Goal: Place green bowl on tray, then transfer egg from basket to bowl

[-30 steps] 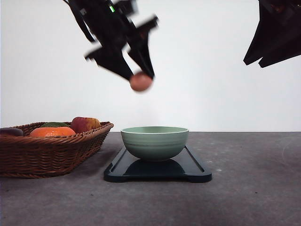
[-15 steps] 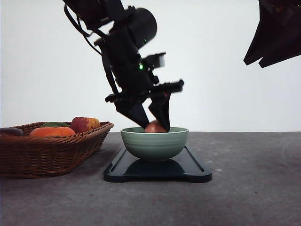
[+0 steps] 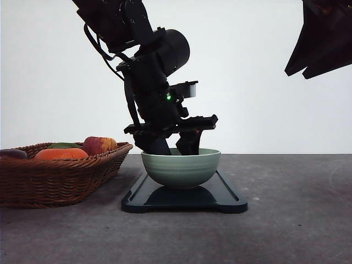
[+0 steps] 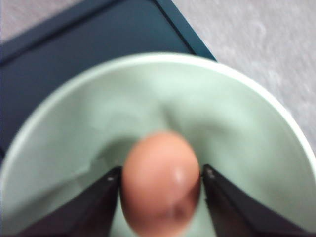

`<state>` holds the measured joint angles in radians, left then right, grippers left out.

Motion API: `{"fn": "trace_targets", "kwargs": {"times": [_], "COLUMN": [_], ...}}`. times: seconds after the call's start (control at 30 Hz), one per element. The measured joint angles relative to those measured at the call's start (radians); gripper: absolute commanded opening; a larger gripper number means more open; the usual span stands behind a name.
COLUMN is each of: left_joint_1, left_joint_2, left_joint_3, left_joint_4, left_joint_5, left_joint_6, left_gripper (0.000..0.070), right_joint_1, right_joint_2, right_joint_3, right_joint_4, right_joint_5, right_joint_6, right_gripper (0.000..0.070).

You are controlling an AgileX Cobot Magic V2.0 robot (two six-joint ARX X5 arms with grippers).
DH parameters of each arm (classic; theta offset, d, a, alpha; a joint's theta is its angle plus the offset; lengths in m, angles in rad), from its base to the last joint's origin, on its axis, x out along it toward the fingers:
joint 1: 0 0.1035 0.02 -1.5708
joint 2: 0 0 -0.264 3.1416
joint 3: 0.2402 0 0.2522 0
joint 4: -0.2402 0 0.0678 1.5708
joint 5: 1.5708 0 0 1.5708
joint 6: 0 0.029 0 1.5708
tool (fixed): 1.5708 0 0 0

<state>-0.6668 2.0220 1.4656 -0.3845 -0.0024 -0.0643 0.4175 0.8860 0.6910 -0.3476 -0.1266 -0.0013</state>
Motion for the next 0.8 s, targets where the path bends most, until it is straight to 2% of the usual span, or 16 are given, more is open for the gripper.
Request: {"fn": "trace_targets", "kwargs": {"times": [0.13,0.5,0.67,0.8], "left_joint_1": [-0.003,0.006,0.018,0.022], "left_joint_2": [0.000,-0.007,-0.089,-0.219], "left_joint_3": [0.024,0.290,0.293,0.258], "left_joint_4": [-0.070,-0.357,-0.406,-0.389], "left_joint_5": [0.000,0.000,0.005,0.005], "left_joint_6": [0.000,-0.001,-0.007,-0.007], "left_gripper": [0.0392,0.0390,0.0389,0.0389], "right_joint_1": [0.000,0.000,0.000,0.000], "right_joint_2": [0.000,0.000,0.000,0.000], "right_joint_3": [0.000,0.000,0.000,0.000], "right_joint_4": [0.000,0.000,-0.007,-0.012], "right_joint_5": [0.000,0.000,0.000,0.000], "right_joint_6": [0.000,0.000,0.000,0.000], "right_gripper": [0.0238,0.0238,0.0238,0.0238]}}
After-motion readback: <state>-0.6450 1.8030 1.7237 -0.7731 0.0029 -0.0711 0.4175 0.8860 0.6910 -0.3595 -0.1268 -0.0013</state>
